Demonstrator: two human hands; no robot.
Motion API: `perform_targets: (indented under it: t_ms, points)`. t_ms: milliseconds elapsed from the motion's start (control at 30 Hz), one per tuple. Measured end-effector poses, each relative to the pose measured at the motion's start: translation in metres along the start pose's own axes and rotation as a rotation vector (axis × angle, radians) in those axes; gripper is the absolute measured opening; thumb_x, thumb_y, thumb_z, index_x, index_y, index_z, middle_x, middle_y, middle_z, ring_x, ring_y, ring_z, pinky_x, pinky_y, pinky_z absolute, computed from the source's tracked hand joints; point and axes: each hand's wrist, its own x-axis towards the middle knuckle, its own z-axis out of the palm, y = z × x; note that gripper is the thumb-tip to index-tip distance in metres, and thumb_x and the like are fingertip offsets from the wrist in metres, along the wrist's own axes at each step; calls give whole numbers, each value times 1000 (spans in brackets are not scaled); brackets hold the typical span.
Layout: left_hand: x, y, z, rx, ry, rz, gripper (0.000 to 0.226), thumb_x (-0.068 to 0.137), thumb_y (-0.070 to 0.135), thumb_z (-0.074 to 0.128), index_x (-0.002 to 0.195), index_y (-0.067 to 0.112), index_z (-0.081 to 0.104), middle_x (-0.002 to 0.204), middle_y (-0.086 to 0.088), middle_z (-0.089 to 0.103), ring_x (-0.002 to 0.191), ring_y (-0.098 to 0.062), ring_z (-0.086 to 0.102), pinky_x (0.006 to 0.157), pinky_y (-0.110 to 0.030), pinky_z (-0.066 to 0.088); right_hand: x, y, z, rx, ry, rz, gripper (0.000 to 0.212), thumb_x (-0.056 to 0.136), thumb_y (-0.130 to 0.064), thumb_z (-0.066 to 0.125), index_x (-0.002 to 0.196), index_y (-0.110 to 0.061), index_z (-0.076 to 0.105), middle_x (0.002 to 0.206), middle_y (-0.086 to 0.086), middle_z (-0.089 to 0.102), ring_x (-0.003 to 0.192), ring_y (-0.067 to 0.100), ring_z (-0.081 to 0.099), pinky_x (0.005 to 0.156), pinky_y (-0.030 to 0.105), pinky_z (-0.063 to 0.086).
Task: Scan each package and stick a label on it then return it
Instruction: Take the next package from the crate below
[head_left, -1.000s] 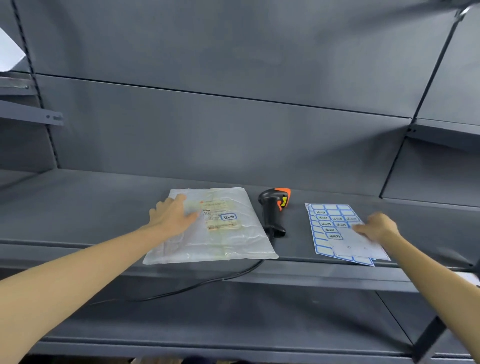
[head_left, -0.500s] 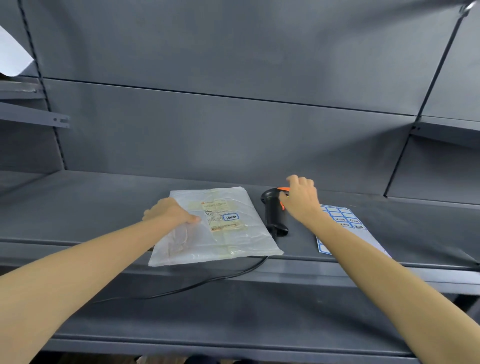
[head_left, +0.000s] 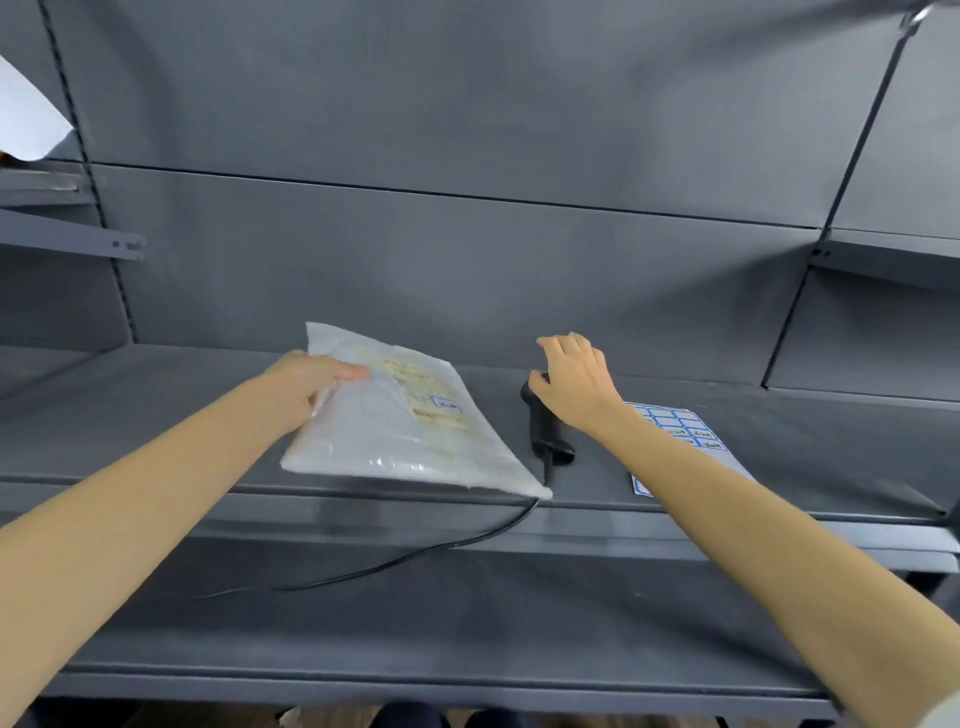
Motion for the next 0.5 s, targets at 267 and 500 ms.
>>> perform_targets:
  t_ms: [267,500]
  points:
    - [-30,26,41,-212,-104,163,66,76,23,81,133,7,51,126,-10,62,113,-28,61,101,-43,46,-16,62,-80,-255,63,-2,55,97,-27,45,148,-11,31,152,9,34,142,27,25,111,39,21]
    - [-77,18,188,-275,-416,250,61,75,8,80,127,11,47,115,-9,65,100,-27,65,91,-47,52,-101,175,-156,-396,55,249,58,98,-28,44,151,-12,25,155,11,30,143,29,23,115,43,19]
